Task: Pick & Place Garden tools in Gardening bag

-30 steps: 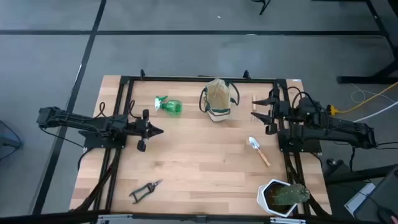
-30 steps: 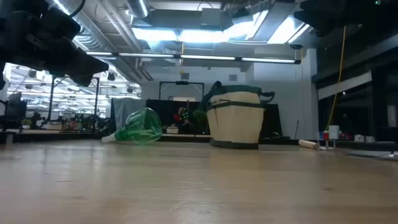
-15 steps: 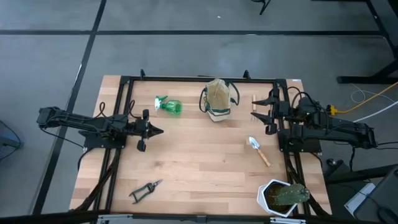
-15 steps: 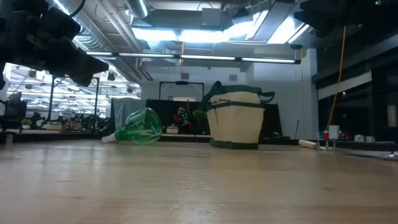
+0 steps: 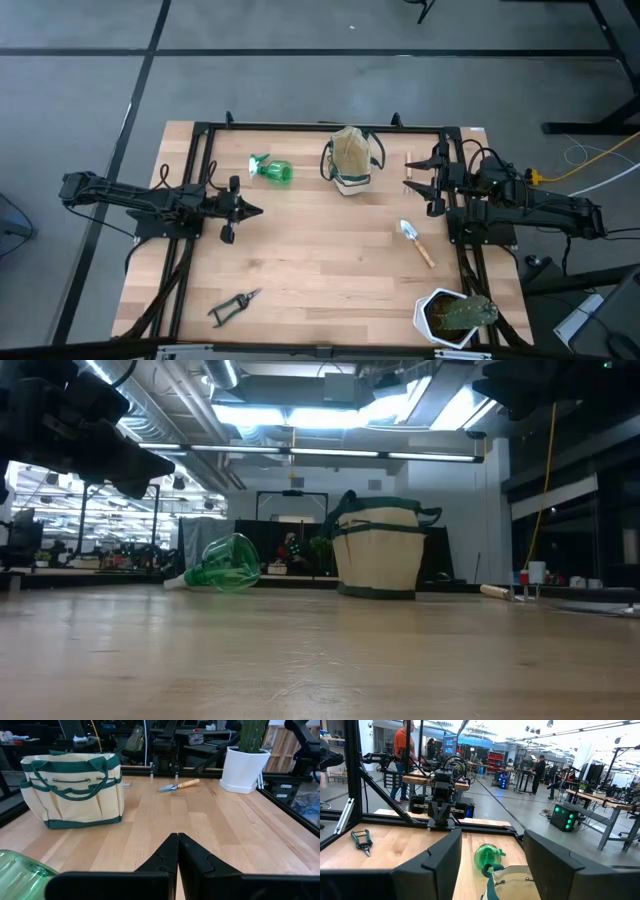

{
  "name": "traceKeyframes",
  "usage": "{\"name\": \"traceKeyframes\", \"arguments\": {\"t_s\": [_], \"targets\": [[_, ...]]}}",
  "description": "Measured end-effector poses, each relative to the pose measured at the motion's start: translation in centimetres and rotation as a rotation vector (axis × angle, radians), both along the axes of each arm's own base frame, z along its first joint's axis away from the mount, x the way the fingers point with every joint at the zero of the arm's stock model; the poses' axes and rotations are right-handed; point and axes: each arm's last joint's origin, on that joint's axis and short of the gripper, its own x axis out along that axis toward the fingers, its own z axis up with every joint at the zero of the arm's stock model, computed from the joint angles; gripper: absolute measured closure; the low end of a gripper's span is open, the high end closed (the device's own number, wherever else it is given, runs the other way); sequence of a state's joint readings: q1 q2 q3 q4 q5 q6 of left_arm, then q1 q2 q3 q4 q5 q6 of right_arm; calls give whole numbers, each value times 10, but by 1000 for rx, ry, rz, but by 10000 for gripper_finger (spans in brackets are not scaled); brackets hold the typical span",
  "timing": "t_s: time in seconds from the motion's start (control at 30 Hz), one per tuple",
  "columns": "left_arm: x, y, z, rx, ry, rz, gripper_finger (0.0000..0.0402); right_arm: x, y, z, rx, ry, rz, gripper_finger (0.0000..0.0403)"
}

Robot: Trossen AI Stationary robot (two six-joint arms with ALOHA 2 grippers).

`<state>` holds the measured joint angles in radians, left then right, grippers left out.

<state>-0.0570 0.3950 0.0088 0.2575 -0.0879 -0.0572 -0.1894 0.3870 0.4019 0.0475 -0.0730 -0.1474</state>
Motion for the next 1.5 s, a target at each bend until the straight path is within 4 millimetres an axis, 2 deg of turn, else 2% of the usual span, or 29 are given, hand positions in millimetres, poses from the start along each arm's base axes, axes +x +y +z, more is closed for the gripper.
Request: {"name": "traceKeyframes", "arguments": {"t_s": [0.57,0.8,1.0,1.17,1.5], "targets": [[0,0,0,0,1,0,398,0,0,0,3,-1,0,188],[0,0,0,0,0,0,398,0,1,0,268,-30,34,188],[0,0,0,0,0,0,398,0,0,2,299,-51,25,188],[0,0,0,0,0,0,398,1,1,-1,406,-34,46,188],[0,0,0,0,0,0,398,20,-2,-22,496,165,24,188]]}}
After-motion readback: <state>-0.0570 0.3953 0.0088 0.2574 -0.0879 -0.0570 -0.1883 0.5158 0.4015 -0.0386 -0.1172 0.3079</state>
